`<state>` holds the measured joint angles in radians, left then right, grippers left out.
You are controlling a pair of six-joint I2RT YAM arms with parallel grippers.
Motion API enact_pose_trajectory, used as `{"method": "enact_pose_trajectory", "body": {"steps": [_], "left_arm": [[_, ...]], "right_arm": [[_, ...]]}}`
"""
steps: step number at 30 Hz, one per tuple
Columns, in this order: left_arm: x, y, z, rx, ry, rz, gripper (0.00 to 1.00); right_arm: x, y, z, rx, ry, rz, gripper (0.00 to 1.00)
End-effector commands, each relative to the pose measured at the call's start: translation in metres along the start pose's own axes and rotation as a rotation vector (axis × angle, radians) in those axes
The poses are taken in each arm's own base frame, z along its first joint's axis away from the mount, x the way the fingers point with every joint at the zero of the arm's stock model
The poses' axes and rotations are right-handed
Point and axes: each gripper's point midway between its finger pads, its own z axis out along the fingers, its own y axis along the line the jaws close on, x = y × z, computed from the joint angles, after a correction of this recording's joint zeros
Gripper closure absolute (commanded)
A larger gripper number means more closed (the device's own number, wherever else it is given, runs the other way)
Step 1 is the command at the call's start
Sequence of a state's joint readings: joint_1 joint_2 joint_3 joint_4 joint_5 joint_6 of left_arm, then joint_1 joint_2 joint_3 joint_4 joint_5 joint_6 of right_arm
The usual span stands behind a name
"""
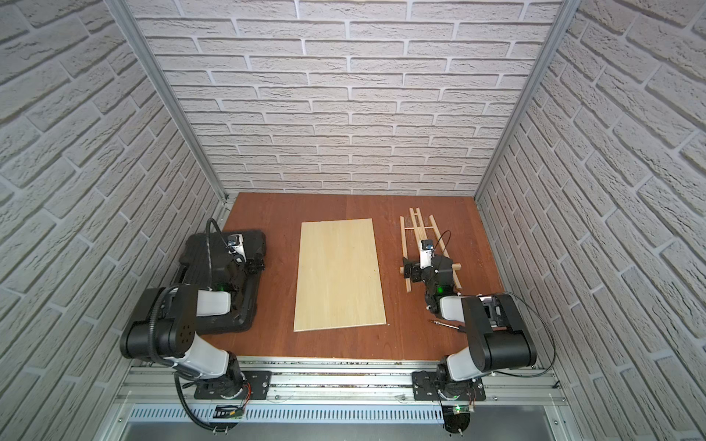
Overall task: Disassemble the easel
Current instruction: Reset both arms
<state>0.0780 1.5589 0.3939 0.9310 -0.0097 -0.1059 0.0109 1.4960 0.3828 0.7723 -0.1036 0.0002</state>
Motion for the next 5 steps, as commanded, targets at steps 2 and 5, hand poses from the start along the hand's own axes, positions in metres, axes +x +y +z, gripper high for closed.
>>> {"method": "enact_pose_trajectory", "body": {"steps": [2,5], "left_arm": [[0.0109,0.0004,0.0017,0.004,0.042,0.007,0.02],[0.0102,-0.0001,0.0004,0.005,0.034,0.008,0.02]], "right_arm": [[-0.0129,0.0008,-0.0032,-0.003,-0.046,-0.013,0.01],[-0.013,0.0008,-0.0032,-0.003,-0.046,-0.013,0.01]]}}
